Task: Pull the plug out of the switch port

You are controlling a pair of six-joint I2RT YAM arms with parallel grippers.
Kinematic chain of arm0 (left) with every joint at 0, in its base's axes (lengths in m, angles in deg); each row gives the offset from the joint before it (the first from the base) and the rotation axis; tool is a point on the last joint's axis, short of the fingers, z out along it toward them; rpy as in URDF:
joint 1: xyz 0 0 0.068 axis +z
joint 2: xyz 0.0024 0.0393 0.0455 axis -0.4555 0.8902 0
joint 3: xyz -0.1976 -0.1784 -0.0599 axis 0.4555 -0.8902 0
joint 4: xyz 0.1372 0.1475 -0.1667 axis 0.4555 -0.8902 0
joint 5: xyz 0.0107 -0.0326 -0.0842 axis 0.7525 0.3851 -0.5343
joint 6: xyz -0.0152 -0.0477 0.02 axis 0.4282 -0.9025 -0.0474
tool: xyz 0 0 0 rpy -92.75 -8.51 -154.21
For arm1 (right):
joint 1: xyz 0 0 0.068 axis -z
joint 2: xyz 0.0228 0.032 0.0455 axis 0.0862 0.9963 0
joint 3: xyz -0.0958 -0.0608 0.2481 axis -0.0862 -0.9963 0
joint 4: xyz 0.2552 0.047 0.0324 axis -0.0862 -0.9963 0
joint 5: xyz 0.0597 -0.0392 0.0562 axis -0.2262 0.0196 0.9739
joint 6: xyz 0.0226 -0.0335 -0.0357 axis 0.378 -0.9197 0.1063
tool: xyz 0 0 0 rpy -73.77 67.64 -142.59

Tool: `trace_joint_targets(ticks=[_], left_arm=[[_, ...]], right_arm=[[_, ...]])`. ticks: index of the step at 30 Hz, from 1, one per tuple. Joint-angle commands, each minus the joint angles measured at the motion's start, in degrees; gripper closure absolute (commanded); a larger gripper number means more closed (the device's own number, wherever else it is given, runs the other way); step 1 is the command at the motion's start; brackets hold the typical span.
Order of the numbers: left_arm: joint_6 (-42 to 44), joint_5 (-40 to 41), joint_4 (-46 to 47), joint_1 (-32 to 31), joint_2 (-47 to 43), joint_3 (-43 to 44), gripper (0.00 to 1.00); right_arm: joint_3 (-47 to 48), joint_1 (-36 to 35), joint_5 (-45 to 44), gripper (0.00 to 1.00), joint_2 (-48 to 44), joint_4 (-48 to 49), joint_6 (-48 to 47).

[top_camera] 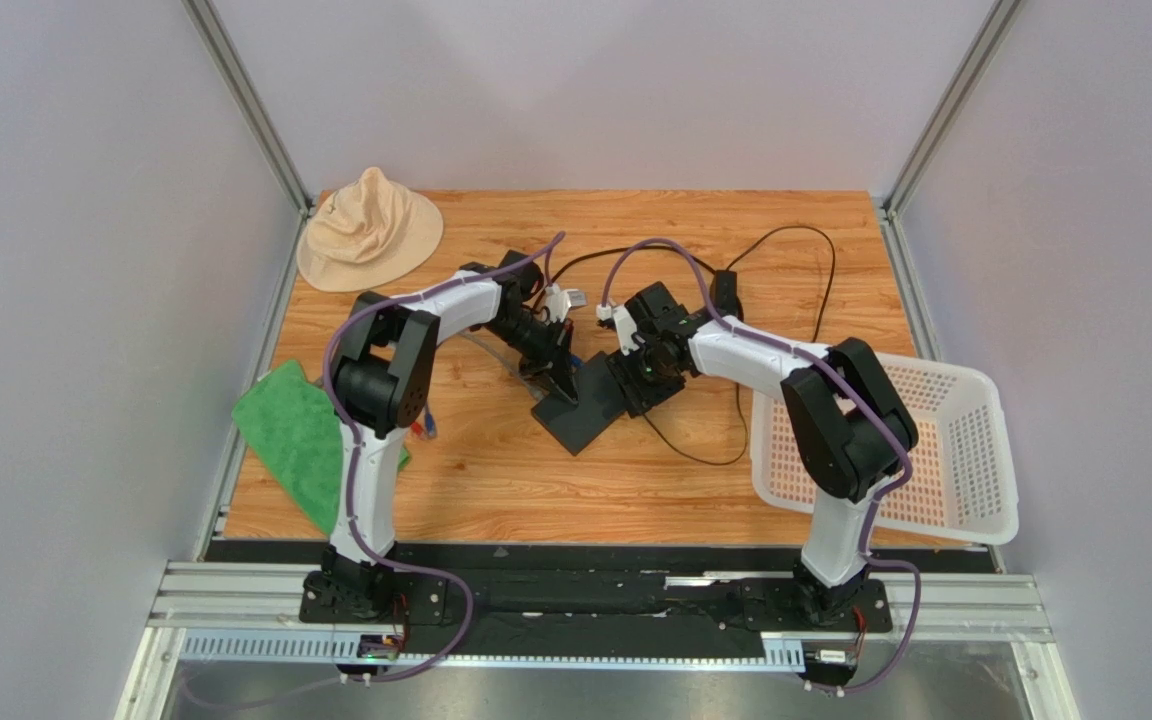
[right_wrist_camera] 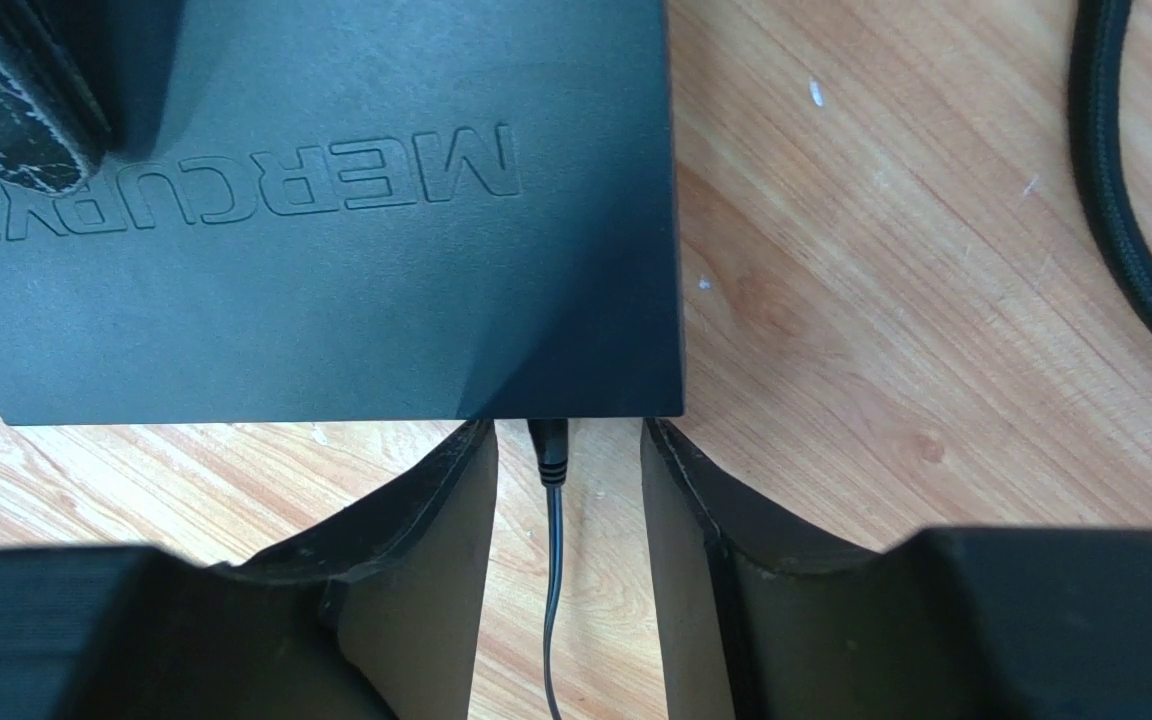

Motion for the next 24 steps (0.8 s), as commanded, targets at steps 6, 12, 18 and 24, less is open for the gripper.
trace_joint_targets(ticks=[6, 12, 18, 24], left_arm=[[2.0, 4.3, 0.6, 0.0, 3.0, 0.5, 1.00], [2.0, 4.0, 0.6, 0.0, 3.0, 0.5, 1.00], [2.0, 4.1, 0.6, 0.0, 3.1, 0.5, 1.00], [2.4, 4.1, 0.4, 0.0, 3.3, 0.8, 1.00]], right_arm=[[2.1, -1.5, -2.0, 0.60, 1.1, 2.3, -4.0], [1.6, -1.5, -2.1, 0.70, 1.4, 2.3, -6.6], [0.1, -1.8, -1.7, 0.93, 0.4, 3.0, -7.6], [-0.2, -1.9, 1.1, 1.00, 0.1, 2.4, -7.9]])
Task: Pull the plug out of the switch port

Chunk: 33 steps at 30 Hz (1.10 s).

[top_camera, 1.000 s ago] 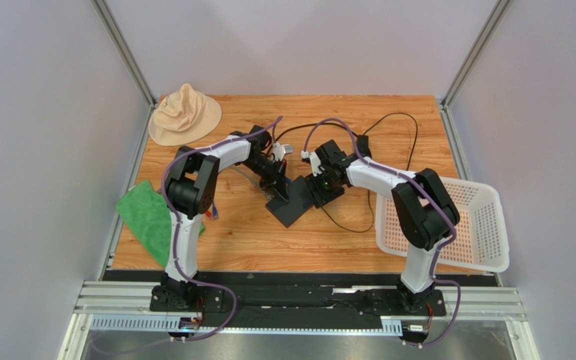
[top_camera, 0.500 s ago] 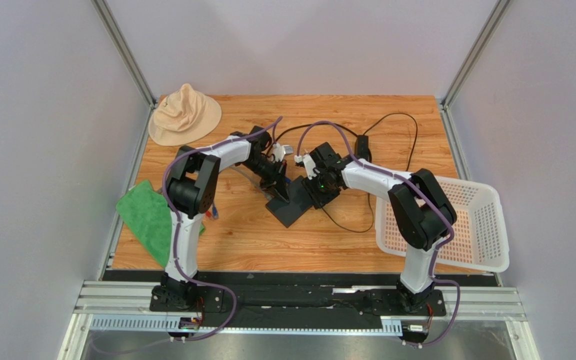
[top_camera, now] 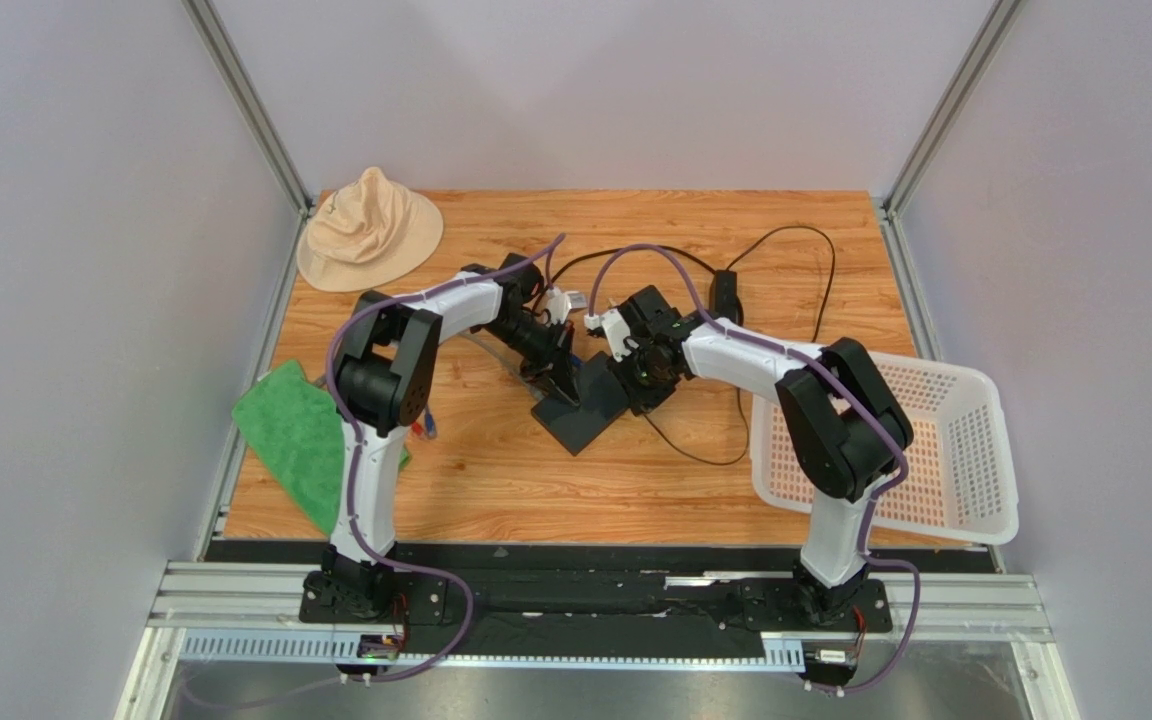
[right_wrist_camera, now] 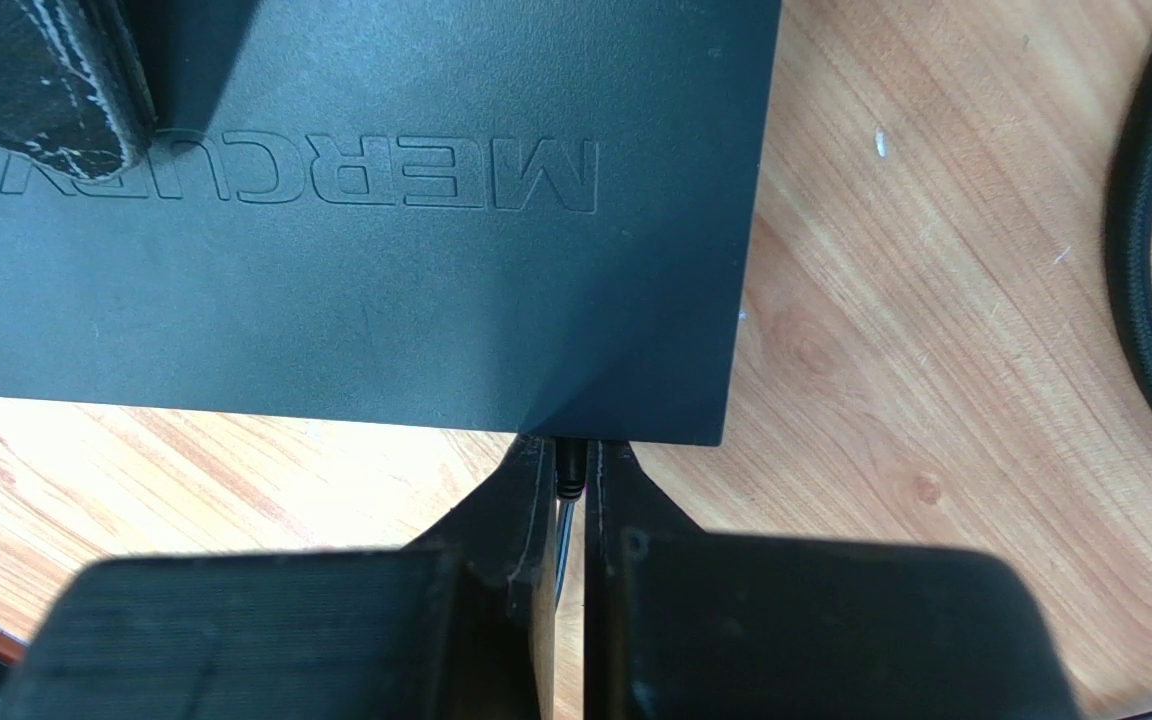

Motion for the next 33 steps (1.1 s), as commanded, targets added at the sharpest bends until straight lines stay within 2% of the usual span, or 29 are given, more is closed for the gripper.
trace_joint_targets(ticks=[1, 7, 9, 12, 13, 16, 18, 21, 24, 25, 27, 30, 31, 33], left_arm=[[2.6, 6.2, 0.5, -0.1, 2.5, 0.9, 1.00], [2.9, 6.2, 0.3, 0.0, 2.9, 1.5, 1.00], [3.0, 6.3, 0.1, -0.1, 2.9, 1.4, 1.00], [3.0, 6.3, 0.1, -0.2, 3.1, 1.4, 1.00], [3.0, 6.2, 0.1, -0.1, 3.1, 1.5, 1.00], [3.3, 5.7, -0.2, -0.3, 3.6, 2.0, 1.00], [3.4, 5.7, -0.2, -0.4, 3.6, 2.0, 1.00], [3.4, 5.5, -0.3, -0.4, 3.8, 2.1, 1.00], [3.2, 5.7, -0.3, -0.6, 3.8, 2.1, 1.00], [3.2, 6.0, -0.3, -0.6, 3.8, 2.2, 1.00], [3.1, 6.0, -0.2, -0.6, 3.8, 2.2, 1.00], [3.1, 6.1, -0.4, -0.9, 3.9, 2.3, 1.00], [3.2, 6.1, -0.5, -0.9, 3.9, 2.3, 1.00], [3.4, 6.5, -0.6, -1.1, 3.9, 2.3, 1.00]], right_arm=[[-0.3, -0.1, 3.9, 1.00, -0.6, 2.0, -1.0], [-0.9, 0.0, 16.1, 1.00, -0.9, -0.5, -0.4], [-1.3, 0.0, 16.6, 1.00, -1.2, -0.8, -0.3], [-2.4, -0.3, 9.0, 1.00, -2.4, 0.8, 0.0], [-3.1, -0.6, 1.5, 1.00, -2.7, 1.7, 0.0], [-3.7, -0.7, -10.9, 1.00, -3.0, 4.9, 0.1], [-3.5, -0.6, -11.7, 1.00, -2.8, 5.4, -0.3], [-2.8, -0.7, -5.9, 1.00, -2.9, 3.9, 0.4], [-2.1, -0.6, 7.8, 1.00, -3.0, 1.0, 1.0], [-2.1, -0.6, 15.5, 1.00, -2.9, 0.0, 1.8], [-2.4, -0.7, 19.3, 1.00, -2.8, -0.2, 3.5], [-3.8, -2.4, 8.4, 1.00, -3.7, 2.0, 4.2], [-4.3, -2.9, -3.4, 1.00, -4.1, 3.7, 3.9], [-5.7, -3.1, -12.3, 1.00, -4.8, 5.9, 3.7]])
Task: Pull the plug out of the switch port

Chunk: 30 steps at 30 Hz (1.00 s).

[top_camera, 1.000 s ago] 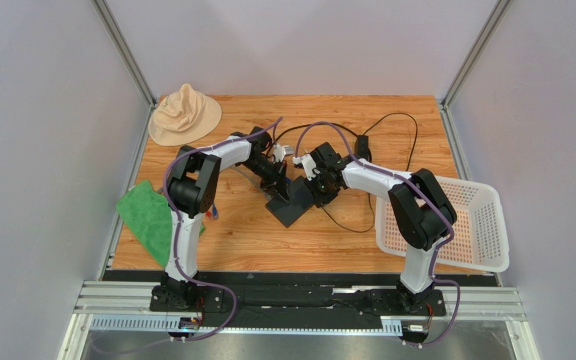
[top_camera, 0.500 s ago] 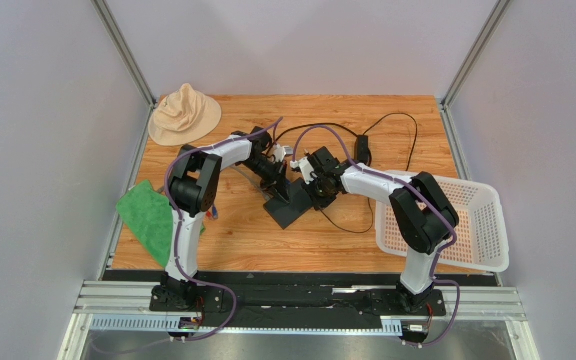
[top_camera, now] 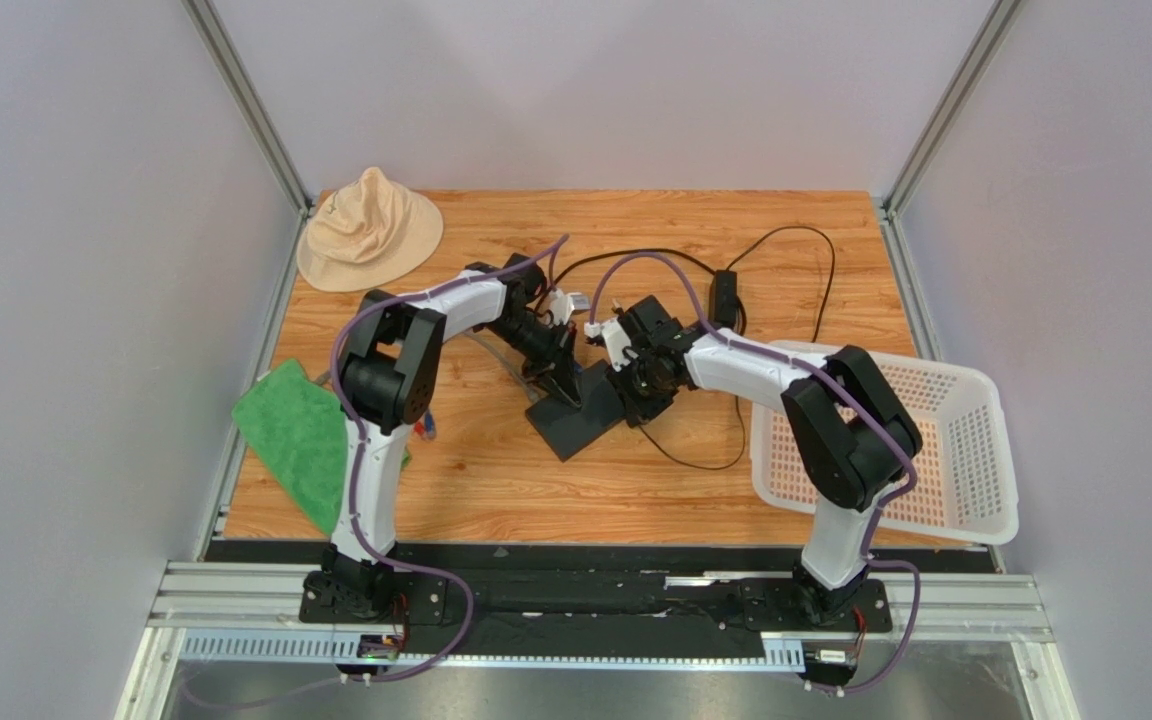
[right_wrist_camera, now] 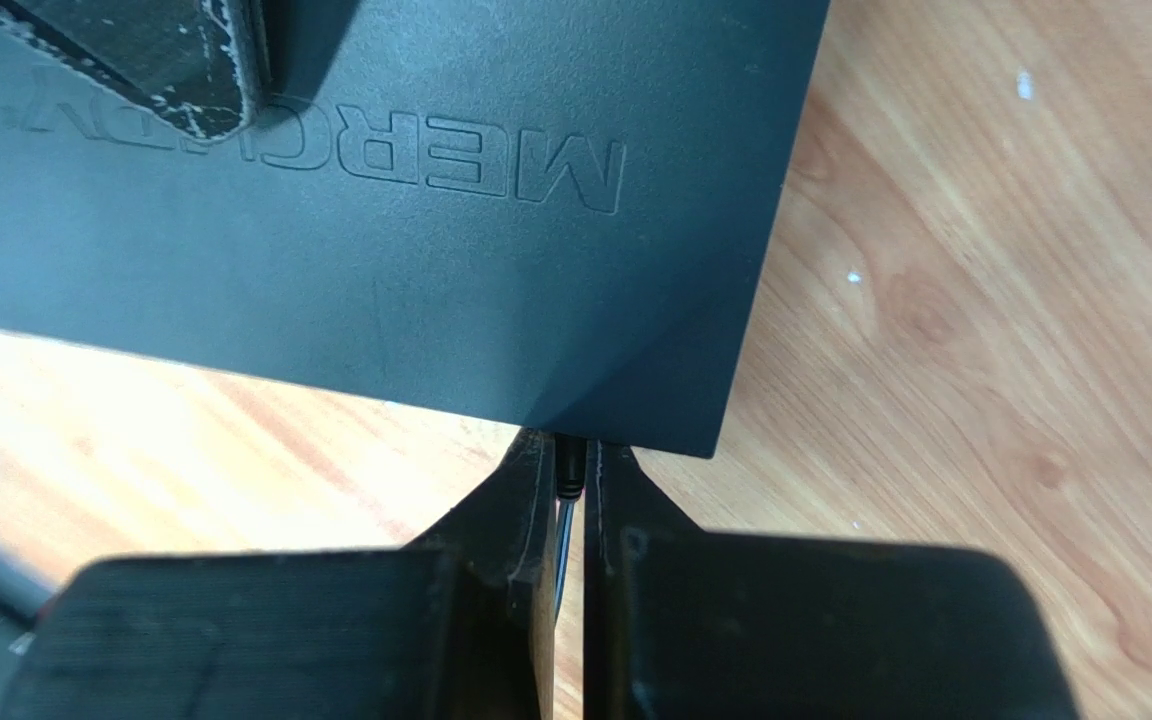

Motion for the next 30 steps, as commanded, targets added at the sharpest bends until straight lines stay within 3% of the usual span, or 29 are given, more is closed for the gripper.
trace_joint_targets(ticks=[1, 4, 5, 10, 15, 20, 23, 25, 27, 30], left_arm=[[3.0, 7.0, 1.9, -0.6, 2.4, 0.4, 1.00], [2.9, 7.1, 1.9, -0.7, 2.4, 0.4, 1.00], [2.9, 7.0, 1.9, -0.7, 2.4, 0.4, 1.00], [2.3, 7.1, 2.2, -1.0, 2.5, 0.1, 1.00], [2.3, 7.3, 2.2, -1.1, 2.6, 0.1, 1.00], [2.0, 7.3, 2.2, -1.2, 2.6, 0.3, 1.00], [2.0, 7.3, 2.2, -1.2, 2.7, 0.6, 1.00], [2.0, 7.3, 2.2, -1.3, 2.7, 0.6, 1.00], [2.2, 7.5, 2.1, -1.2, 2.6, 0.6, 1.00], [2.1, 8.0, 2.2, -1.3, 2.4, 0.4, 1.00]], right_arm=[[-2.1, -1.7, -13.4, 1.00, -2.5, 4.1, -0.5], [0.1, 0.5, 5.6, 1.00, -1.5, -0.6, -2.4], [0.0, 0.5, 6.0, 1.00, -1.5, -0.6, -0.1], [-5.0, -3.4, -14.8, 1.00, -3.9, 4.3, 1.3], [-6.1, -2.7, -2.5, 1.00, -5.2, 0.9, 1.2], [-5.3, -4.4, -12.0, 1.00, -5.6, 4.9, -0.8], [-1.3, -2.3, 4.1, 1.00, -2.9, 0.3, -3.9], [-1.2, -3.0, -0.1, 1.00, -2.8, 1.7, -2.3], [-2.8, -4.4, -9.5, 1.00, -2.9, 4.1, -1.1], [-4.5, -4.6, -12.3, 1.00, -2.9, 3.8, -1.4]])
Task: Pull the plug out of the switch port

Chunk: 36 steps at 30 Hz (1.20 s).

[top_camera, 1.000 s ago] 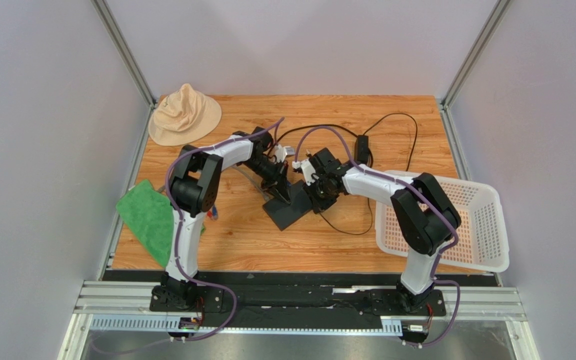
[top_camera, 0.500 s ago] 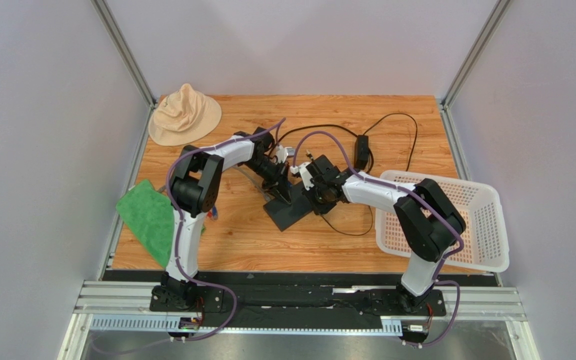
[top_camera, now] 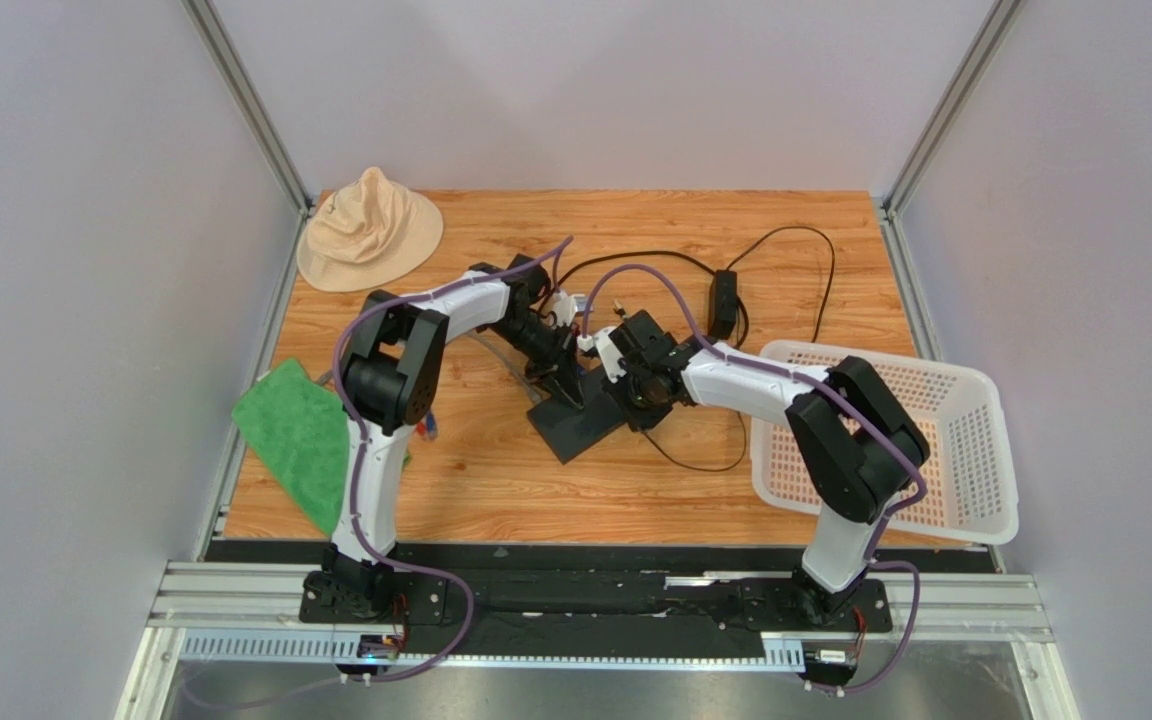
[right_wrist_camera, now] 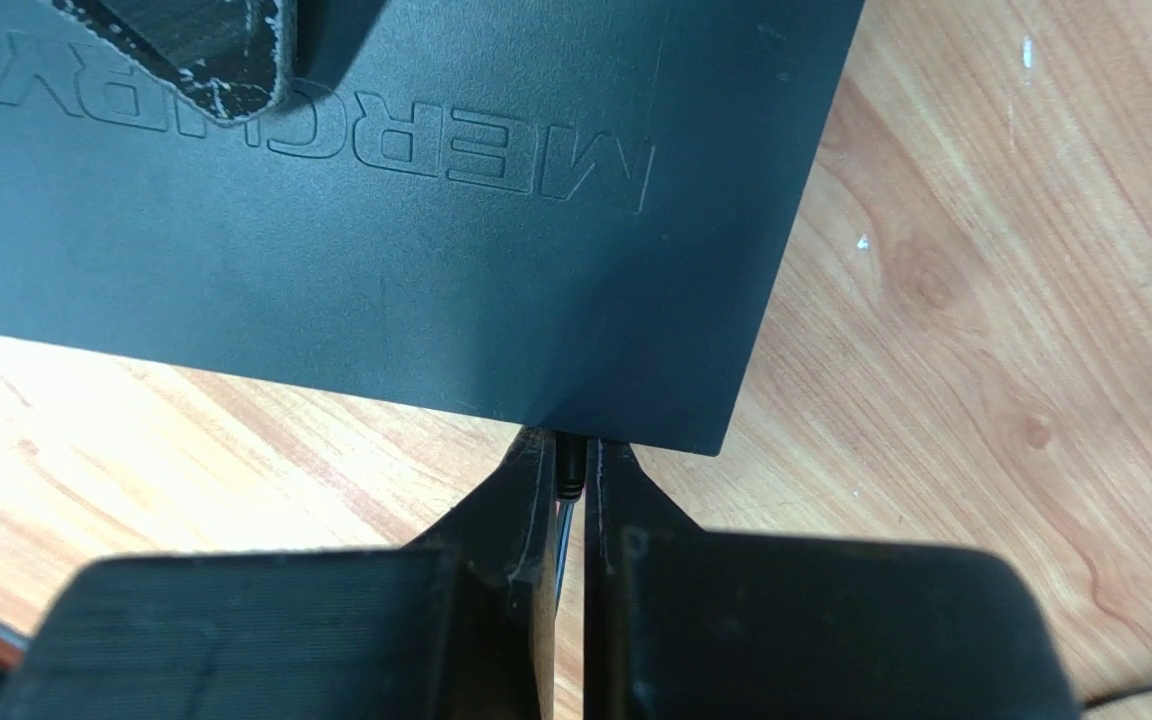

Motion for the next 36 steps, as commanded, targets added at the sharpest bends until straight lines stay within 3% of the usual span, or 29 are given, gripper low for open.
trace_joint_targets(ticks=[1, 4, 5, 6, 8, 9, 11, 13, 14, 17, 28, 32, 36], left_arm=[[2.4, 8.0, 2.3, -0.5, 2.0, 0.1, 1.00], [2.3, 8.1, 2.4, -0.5, 1.9, 0.0, 1.00], [2.3, 7.9, 2.5, -0.5, 2.0, 0.0, 1.00], [2.2, 7.8, 2.4, -0.5, 2.2, 0.1, 1.00], [2.1, 7.6, 2.2, -0.5, 2.4, 0.4, 1.00], [2.0, 7.3, 2.2, -0.4, 2.7, 0.5, 1.00], [2.1, 6.9, 2.2, -0.5, 2.9, 0.4, 1.00], [1.8, 7.2, 2.3, -0.5, 2.8, 0.2, 1.00], [1.6, 7.7, 2.2, -0.5, 2.9, 0.1, 1.00], [0.2, 9.1, 2.2, -0.5, 2.8, -0.3, 1.00], [-1.2, 10.8, 0.8, -0.6, 5.4, 0.6, 1.00], [-0.5, 9.0, 3.2, -0.8, 0.8, -0.4, 1.00], [-1.5, 7.4, 5.4, -0.2, -5.6, -0.4, 1.00]], right_arm=[[-1.7, -1.0, -5.4, 1.00, 0.0, 0.8, -1.4], [-1.8, -0.4, 3.1, 1.00, -1.2, 0.0, -2.4], [-1.1, 1.0, 12.3, 1.00, -1.2, -0.9, -1.7], [-0.8, 1.3, 12.7, 1.00, -1.1, -1.9, -0.9], [-1.6, 0.5, 8.0, 1.00, -1.6, -0.6, 0.1], [-2.0, -0.1, -2.2, 1.00, -1.8, 1.4, 0.6], [-3.6, -1.2, -13.8, 1.00, -1.8, 3.3, 0.8], [-3.9, -0.1, -9.7, 1.00, -2.3, 2.3, -0.8], [-3.8, 0.7, -2.5, 1.00, -2.3, 1.0, -1.2], [-5.0, 0.7, 3.5, 1.00, -4.1, -3.2, -0.9], [-6.5, 2.9, 5.2, 1.00, -6.3, -11.4, -6.2], [-6.0, 2.9, 3.2, 1.00, -8.4, -5.8, -5.5], [-2.2, 2.9, 4.4, 1.00, -4.8, -4.5, -5.3]])
